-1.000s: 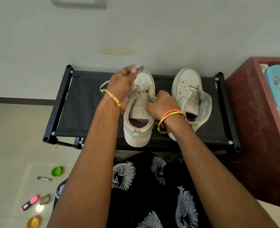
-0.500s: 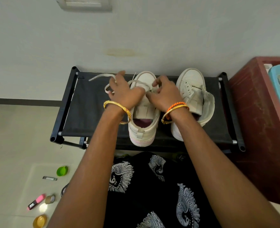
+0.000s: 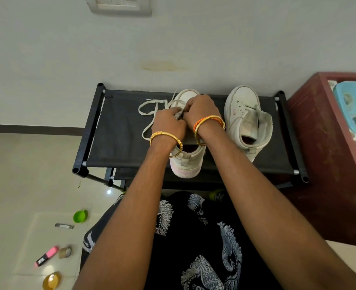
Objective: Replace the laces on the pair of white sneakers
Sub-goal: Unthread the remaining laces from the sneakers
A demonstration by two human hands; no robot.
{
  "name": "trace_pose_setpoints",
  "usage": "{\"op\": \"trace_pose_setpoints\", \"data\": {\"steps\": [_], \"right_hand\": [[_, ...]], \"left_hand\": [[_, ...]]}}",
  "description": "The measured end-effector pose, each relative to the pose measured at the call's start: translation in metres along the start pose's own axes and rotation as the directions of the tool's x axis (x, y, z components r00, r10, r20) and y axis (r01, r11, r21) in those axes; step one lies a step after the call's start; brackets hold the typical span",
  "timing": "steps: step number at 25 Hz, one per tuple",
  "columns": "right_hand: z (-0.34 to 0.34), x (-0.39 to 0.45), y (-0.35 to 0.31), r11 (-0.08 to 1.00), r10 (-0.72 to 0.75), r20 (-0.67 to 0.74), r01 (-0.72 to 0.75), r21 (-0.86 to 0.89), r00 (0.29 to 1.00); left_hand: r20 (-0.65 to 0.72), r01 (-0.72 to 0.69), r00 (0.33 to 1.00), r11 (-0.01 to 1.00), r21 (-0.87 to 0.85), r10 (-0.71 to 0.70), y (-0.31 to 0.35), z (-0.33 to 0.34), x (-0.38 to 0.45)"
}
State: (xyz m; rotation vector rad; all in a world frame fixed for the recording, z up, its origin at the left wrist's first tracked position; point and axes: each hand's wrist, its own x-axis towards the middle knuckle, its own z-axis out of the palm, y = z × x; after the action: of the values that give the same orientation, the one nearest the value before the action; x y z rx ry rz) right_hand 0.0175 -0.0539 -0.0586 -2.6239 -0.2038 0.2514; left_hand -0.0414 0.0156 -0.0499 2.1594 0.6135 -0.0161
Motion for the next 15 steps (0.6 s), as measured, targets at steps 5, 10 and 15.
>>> {"op": "trace_pose_setpoints", "data": {"steps": [5,10,15], "right_hand": [[-0.001,0.003,0.002,0.969,0.070,0.046,-0.078,0.233,0.997],[-0.017,0.010,0.013,0.794,0.152,0.208,-0.245,0.556,0.966],[-0.042,0.007,0.012,0.412,0.091,0.263,-0.277,0.868,0.961]], "left_hand": [[-0.011,-0.008,1.000,1.000,-0.026,0.008,-0.004,0.002,0.004],[-0.035,0.069,0.997,0.997,0.017,-0.068,-0.004,0.008,0.009],[-0.029,0.123,0.992,0.992,0.033,-0.122,-0.003,0.009,0.009]]}}
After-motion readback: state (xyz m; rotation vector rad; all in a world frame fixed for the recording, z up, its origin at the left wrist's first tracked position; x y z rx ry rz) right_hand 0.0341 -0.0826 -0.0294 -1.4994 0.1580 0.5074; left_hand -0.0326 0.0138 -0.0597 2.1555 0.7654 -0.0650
